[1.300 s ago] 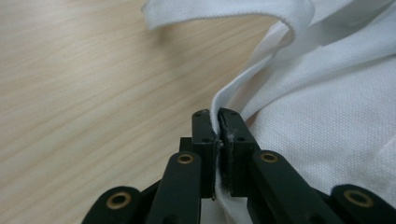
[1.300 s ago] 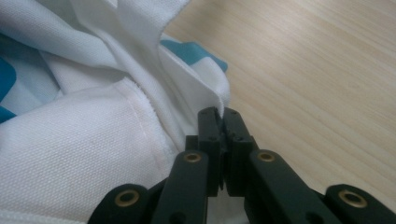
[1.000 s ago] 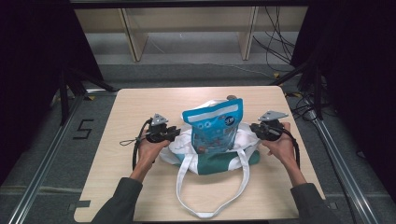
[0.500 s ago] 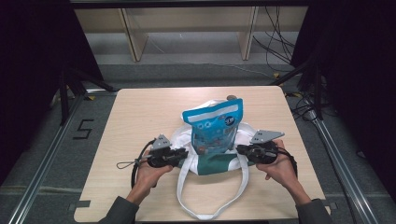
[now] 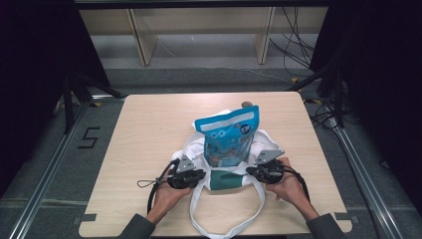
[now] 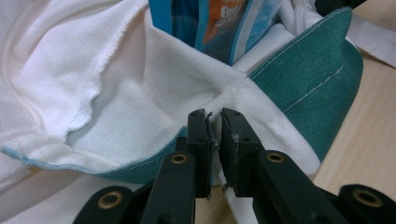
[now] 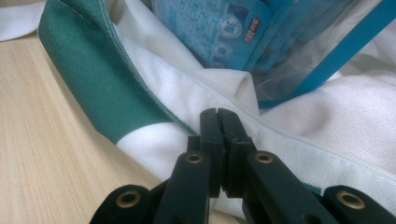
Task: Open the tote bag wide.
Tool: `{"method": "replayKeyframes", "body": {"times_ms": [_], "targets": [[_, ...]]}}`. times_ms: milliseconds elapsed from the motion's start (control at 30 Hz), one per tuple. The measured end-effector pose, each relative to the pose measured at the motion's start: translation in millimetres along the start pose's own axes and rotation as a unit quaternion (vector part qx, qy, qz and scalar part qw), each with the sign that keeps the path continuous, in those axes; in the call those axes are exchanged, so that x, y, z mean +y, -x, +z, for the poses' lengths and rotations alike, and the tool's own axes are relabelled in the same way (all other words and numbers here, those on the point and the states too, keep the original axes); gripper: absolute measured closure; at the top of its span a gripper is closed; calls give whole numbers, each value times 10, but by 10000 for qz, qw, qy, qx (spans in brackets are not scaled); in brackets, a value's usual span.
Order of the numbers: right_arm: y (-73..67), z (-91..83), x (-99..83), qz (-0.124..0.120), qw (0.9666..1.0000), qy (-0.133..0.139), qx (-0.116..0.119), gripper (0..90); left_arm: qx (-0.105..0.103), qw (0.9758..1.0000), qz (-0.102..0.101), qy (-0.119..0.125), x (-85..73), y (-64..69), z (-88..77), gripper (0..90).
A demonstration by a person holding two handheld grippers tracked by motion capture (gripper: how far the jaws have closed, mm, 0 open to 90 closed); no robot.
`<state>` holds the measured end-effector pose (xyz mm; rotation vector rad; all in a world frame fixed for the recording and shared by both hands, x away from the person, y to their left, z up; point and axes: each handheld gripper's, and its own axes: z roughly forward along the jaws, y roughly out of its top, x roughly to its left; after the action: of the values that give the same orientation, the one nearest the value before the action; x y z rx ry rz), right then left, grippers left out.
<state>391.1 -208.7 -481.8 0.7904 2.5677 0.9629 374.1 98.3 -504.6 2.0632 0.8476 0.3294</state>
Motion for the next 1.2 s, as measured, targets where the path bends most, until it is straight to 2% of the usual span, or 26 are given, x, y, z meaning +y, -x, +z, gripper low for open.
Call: {"method": "replayKeyframes", "body": {"times_ms": [33, 67, 100, 167, 300, 367, 467, 567, 633, 667, 733, 767, 800, 833, 867, 900, 933, 967, 1000, 1100, 1200], "targets": [[-7, 3, 0, 24, 10000, -8, -10, 900, 14, 9999, 148, -48, 7, -11, -6, 814], [-10, 17, -3, 18, 10000, 35, -53, 900, 28, 9998, 195, -48, 14, -13, 1, 816], [-8, 36, -9, 14, 9999, 131, -73, 900, 60, 9999, 141, -34, 15, -11, 12, 818], [-1, 45, -5, 52, 9999, 98, -86, 900, 89, 10000, 37, -6, 20, -17, 28, 818], [44, 79, 28, 134, 9998, 82, -138, 900, 150, 9999, 53, -33, 56, -74, 61, 818], [78, 123, 36, 102, 9995, 210, -198, 900, 246, 9997, 70, -14, 74, -112, 88, 818], [117, 168, 75, 167, 9994, 224, -225, 899, 271, 9996, 104, -29, 97, -186, 120, 818], [143, 202, 118, 186, 9994, 172, -240, 899, 347, 9994, 14, 54, 96, -243, 148, 818], [162, 247, 139, 124, 9991, 259, -317, 899, 401, 9992, -45, 73, 95, -283, 159, 818], [187, 245, 164, 80, 9994, 166, -277, 898, 365, 9993, -72, 56, 103, -299, 164, 818], [201, 281, 181, 175, 9991, 224, -319, 898, 470, 9988, -46, 85, 112, -330, 181, 818], [216, 284, 190, 160, 9993, 186, -289, 897, 458, 9989, -72, 110, 117, -347, 192, 817], [230, 312, 197, 191, 9988, 298, -340, 897, 484, 9987, -100, 125, 120, -360, 199, 818], [243, 311, 206, 212, 9991, 229, -296, 896, 470, 9988, -102, 102, 125, -383, 202, 818], [261, 337, 209, 177, 9986, 342, -351, 896, 407, 9990, -131, 112, 125, -409, 208, 818], [266, 331, 217, 244, 9989, 264, -306, 895, 409, 9988, -210, 180, 124, -420, 220, 817], [279, 368, 217, 238, 9981, 430, -371, 895, 392, 9985, -288, 253, 120, -429, 232, 815], [290, 356, 226, 297, 9986, 314, -303, 894, 436, 9984, -268, 238, 119, -436, 229, 814], [305, 367, 229, 274, 9984, 374, -331, 893, 395, 9989, -205, 155, 123, -456, 218, 813], [315, 372, 241, 276, 9986, 315, -312, 890, 423, 9987, -195, 187, 120, -457, 221, 809], [327, 374, 229, 262, 9981, 419, -356, 881, 422, 9988, -195, 172, 122, -458, 219, 804]]}}
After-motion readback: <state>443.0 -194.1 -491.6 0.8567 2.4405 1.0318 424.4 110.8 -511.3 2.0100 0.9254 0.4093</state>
